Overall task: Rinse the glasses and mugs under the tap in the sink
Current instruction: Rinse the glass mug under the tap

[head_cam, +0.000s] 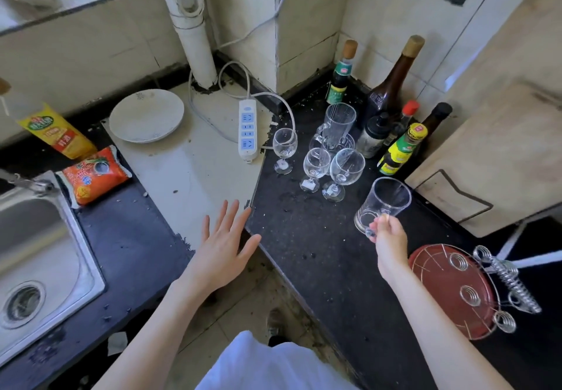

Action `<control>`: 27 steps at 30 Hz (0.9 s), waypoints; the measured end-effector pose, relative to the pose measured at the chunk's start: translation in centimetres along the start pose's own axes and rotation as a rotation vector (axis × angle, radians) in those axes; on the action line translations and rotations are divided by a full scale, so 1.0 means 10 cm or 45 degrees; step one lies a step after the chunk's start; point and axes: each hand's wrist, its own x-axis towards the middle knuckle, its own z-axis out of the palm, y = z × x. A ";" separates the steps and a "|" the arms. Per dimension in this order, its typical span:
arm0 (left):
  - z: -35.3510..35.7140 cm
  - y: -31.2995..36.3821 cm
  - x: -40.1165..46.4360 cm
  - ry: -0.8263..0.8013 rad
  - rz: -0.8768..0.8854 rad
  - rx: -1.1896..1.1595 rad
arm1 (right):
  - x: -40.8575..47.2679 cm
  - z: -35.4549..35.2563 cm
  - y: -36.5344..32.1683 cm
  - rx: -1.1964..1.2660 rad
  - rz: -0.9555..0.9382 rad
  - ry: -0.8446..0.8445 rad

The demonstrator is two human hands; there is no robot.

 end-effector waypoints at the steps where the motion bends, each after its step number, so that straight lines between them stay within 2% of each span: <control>1: 0.00 -0.02 -0.08 0.007 0.008 -0.025 | -0.11 -0.04 0.03 -0.081 -0.042 -0.037; 5: 0.01 -0.22 -0.51 0.046 -0.012 -0.081 | -0.61 -0.07 0.01 -0.256 -0.180 -0.240; 9: -0.03 -0.62 -1.04 0.107 -0.112 -0.075 | -1.21 0.24 -0.17 -0.384 -0.268 -0.524; 13: -0.02 -1.29 -1.83 0.201 -0.202 -0.103 | -2.02 0.80 -0.23 -0.438 -0.301 -0.824; 16: 0.00 -1.83 -2.42 0.239 -0.375 -0.132 | -2.65 1.31 -0.21 -0.389 -0.363 -1.004; 20: -0.09 -2.33 -3.11 0.301 -0.602 -0.225 | -3.32 1.92 -0.18 -0.483 -0.492 -1.276; 24: -0.17 -2.67 -3.48 0.445 -0.662 -0.336 | -3.81 2.45 -0.26 -0.614 -0.590 -1.513; 27: -0.18 -2.87 -3.56 0.471 -0.713 -0.427 | -4.06 2.82 -0.33 -0.670 -0.657 -1.625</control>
